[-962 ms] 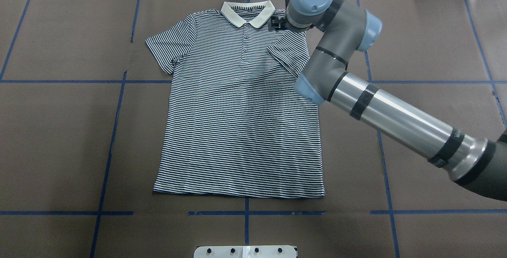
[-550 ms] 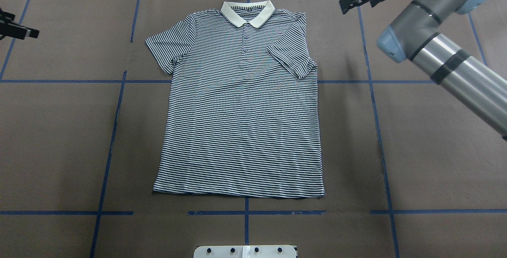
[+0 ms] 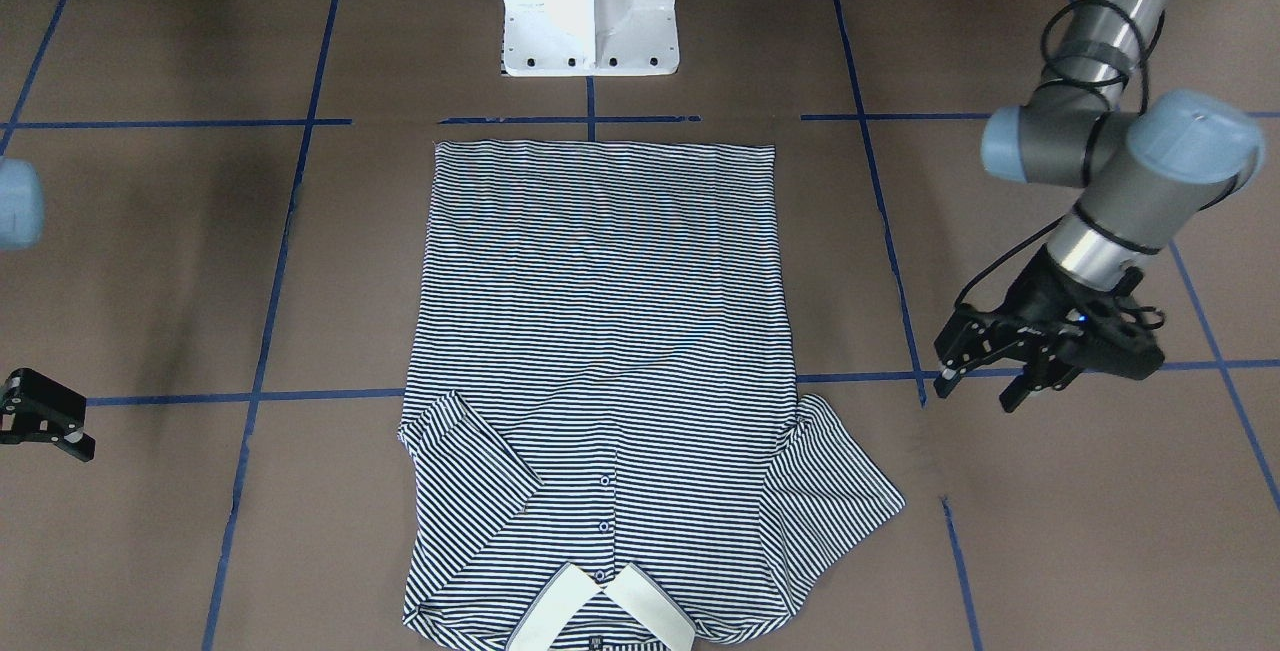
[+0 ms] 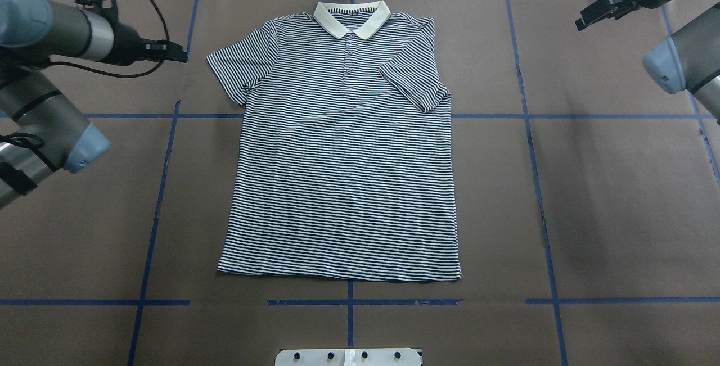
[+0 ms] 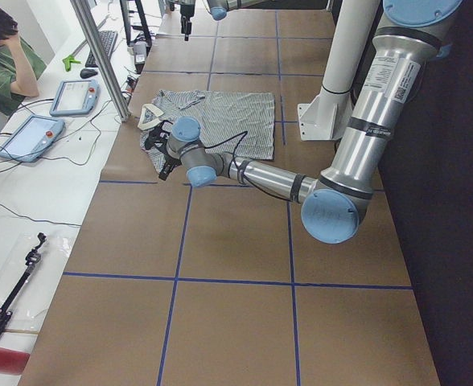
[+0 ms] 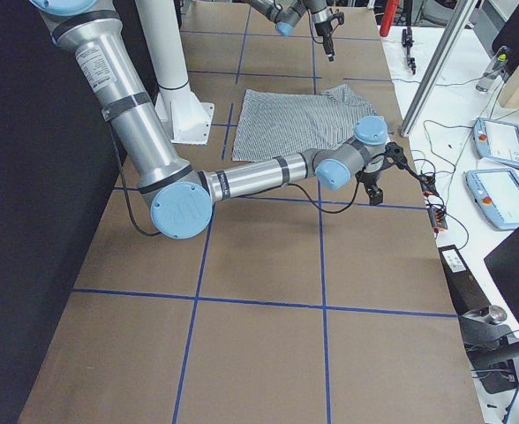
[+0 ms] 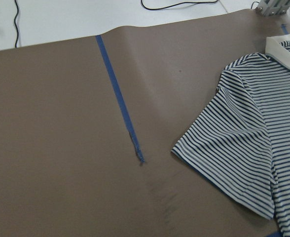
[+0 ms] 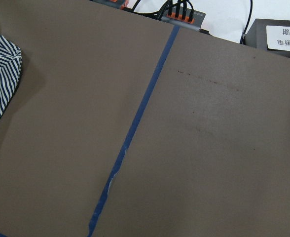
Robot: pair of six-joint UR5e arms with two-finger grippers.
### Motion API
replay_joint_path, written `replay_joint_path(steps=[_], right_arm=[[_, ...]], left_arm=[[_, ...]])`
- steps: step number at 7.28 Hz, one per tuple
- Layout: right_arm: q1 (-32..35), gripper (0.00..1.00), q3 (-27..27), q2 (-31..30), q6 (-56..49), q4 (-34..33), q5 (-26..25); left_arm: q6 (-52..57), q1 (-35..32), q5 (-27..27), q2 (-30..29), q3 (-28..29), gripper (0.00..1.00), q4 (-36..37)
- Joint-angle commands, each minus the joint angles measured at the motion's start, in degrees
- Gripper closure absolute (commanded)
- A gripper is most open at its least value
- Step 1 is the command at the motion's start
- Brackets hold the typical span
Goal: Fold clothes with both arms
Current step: 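Raise the right gripper away while the left gripper moves toward the other sleeve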
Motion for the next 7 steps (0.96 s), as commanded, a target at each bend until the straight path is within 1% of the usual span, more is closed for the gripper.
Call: replay_joint_path(steps=[1,2,3,4,7], right_arm=[[0.08,0.00,0.33,-0.70,0.16,0.20,0.01],[0.08,0.00,0.33,-0.79,0.16,0.20,0.01],[-0.01,0.00,0.24,-0.79,0.16,0.20,-0.08],[-0.01,0.00,0.24,-0.79,0.16,0.20,-0.08],[-0.09,0.00,0.15,-0.71,0.16,0.20,-0.25]], left_arm=[[-4.22,3.76,7.17,-8.56,10.96,0.44,-0.35],[-4.14,3.85,7.36,-11.29,14.84,0.44,-0.53],[-2.57,3.85,8.84,-12.36,17.05,0.44,-0.61],[-0.73,3.76,10.77,-12.37,17.94,0.44,-0.79],[1.30,3.67,10.79,-12.37,19.18,0.46,-0.88]])
